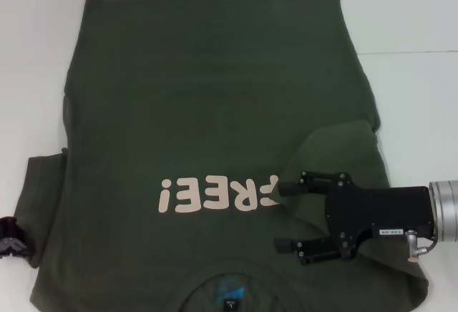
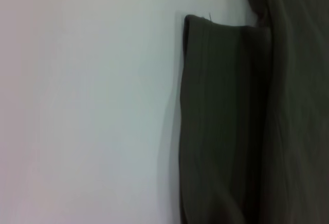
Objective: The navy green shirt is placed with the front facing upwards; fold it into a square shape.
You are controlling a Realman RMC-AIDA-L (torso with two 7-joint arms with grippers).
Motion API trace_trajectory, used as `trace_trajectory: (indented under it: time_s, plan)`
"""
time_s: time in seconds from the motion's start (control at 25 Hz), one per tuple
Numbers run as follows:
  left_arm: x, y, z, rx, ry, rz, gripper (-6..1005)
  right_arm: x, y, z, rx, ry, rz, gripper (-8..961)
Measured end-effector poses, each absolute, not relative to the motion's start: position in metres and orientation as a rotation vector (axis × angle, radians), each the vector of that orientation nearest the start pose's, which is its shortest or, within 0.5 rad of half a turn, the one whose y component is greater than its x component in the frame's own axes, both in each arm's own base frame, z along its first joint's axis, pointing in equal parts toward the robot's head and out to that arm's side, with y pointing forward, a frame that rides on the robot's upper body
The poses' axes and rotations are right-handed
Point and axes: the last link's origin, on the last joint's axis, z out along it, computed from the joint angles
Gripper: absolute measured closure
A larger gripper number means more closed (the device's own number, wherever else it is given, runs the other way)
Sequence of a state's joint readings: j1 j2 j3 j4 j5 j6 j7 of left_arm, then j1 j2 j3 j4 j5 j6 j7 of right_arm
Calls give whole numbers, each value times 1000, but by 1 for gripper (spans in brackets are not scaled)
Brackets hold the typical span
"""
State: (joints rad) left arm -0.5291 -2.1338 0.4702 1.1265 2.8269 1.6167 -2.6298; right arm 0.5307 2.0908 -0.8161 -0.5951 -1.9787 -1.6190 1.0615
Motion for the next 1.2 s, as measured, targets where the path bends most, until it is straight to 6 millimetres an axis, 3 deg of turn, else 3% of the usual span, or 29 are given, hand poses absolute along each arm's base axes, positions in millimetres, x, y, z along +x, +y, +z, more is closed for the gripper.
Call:
trace_trajectory:
  time_s: [0.2, 1.2]
  plan:
    - [-334, 307, 68, 2420, 2639, -38, 922, 249, 308, -30, -2906, 169, 697, 54]
    - [-326, 311, 67, 2605, 2536, -223, 956, 249, 307, -31, -2905, 172, 699, 54]
